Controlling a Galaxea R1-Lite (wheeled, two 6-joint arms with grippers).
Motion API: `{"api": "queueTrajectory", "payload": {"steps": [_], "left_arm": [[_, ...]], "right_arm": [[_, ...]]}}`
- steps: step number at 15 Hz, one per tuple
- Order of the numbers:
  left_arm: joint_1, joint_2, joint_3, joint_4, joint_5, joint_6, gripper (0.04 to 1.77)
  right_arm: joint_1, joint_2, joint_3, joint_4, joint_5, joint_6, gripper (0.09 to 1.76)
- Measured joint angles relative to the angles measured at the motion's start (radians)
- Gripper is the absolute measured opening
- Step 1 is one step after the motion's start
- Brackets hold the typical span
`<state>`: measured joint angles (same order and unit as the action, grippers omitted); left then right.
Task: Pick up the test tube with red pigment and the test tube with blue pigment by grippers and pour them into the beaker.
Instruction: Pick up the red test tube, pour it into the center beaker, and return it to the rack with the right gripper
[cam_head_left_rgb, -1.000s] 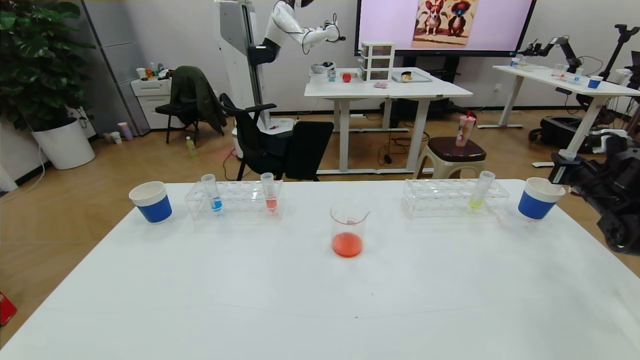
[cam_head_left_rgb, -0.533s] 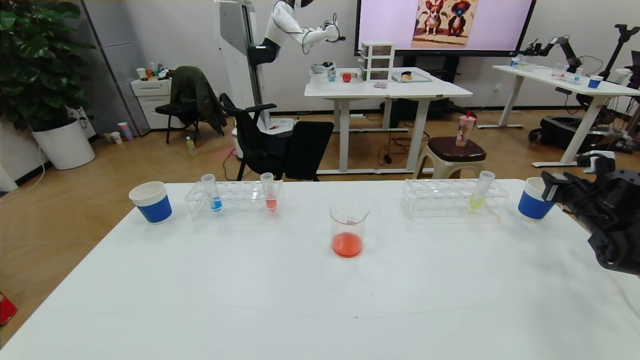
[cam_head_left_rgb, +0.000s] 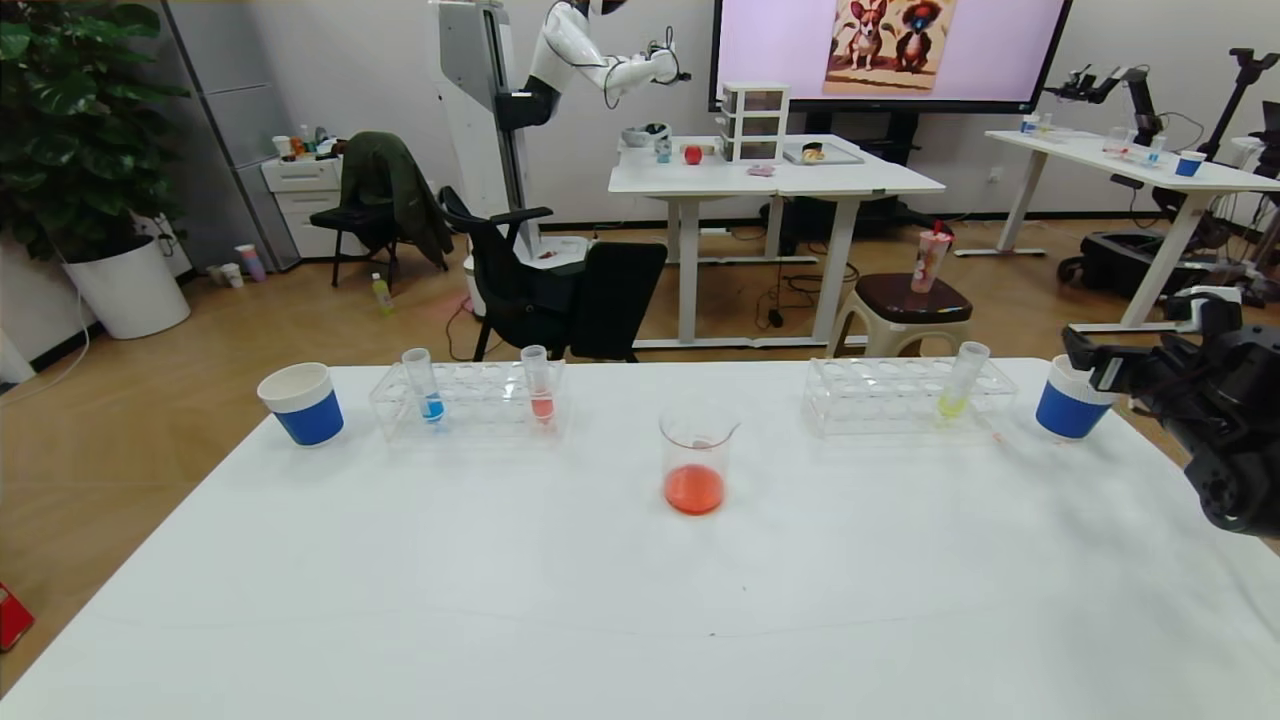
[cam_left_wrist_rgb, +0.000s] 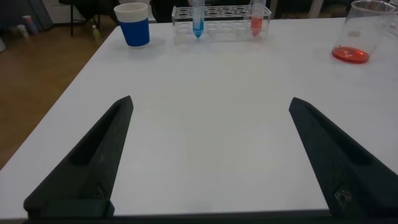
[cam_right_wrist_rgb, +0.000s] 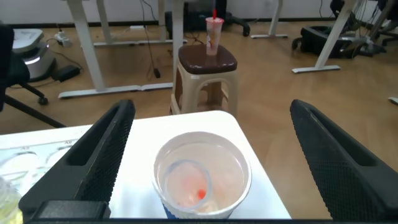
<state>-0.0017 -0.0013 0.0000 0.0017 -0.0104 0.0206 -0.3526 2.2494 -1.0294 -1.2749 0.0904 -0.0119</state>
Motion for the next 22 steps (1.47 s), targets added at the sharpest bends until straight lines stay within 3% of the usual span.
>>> {"api": "queueTrajectory", "payload": {"steps": [3,7,11,15,18,22], "left_arm": [[0.000,0.000,0.000,0.000,0.000,-0.001,1.75],[0.000,0.000,0.000,0.000,0.000,0.000,1.75],[0.000,0.000,0.000,0.000,0.000,-0.001,1.75],[0.000,0.000,0.000,0.000,0.000,0.000,1.75],[0.000,0.000,0.000,0.000,0.000,0.000,1.75],[0.000,0.000,0.000,0.000,0.000,0.000,1.75]], "right_arm": [[0.077,-0.109,-0.001,0.103,-0.010,0.008,1.74],[0.248,-0.260,0.023,0.169,-0.125,0.011,1.74],[0.346,-0.403,0.138,0.173,-0.167,0.009,1.74],[0.383,-0.636,0.270,0.230,-0.170,0.007,1.74],[0.391,-0.874,0.343,0.392,-0.170,0.006,1.74],[0.392,-1.245,0.406,0.719,-0.169,-0.006,1.74]]}}
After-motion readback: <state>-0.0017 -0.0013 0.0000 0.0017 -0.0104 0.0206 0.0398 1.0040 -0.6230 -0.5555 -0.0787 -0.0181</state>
